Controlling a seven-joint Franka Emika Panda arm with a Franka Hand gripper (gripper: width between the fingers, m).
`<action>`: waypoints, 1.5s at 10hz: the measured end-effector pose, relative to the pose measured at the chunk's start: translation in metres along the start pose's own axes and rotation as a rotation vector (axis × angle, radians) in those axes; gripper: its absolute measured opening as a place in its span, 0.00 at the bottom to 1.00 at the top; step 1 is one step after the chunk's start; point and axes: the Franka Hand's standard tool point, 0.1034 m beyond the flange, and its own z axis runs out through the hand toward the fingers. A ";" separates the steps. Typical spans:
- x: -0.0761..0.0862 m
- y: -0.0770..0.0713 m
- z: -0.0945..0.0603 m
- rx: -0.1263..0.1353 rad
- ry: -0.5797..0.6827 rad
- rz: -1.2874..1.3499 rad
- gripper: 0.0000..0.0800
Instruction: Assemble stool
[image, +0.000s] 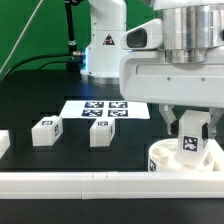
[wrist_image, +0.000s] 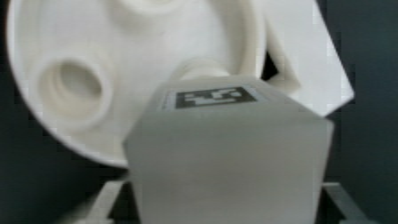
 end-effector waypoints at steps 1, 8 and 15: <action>-0.001 0.005 -0.001 0.037 0.013 0.169 0.42; -0.015 0.006 0.002 0.096 -0.068 0.772 0.42; -0.016 -0.009 -0.020 0.069 -0.152 0.050 0.81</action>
Offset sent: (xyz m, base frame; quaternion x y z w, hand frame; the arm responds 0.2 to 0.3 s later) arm 0.0085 0.0110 0.0053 0.0494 -0.0120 0.3379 0.9398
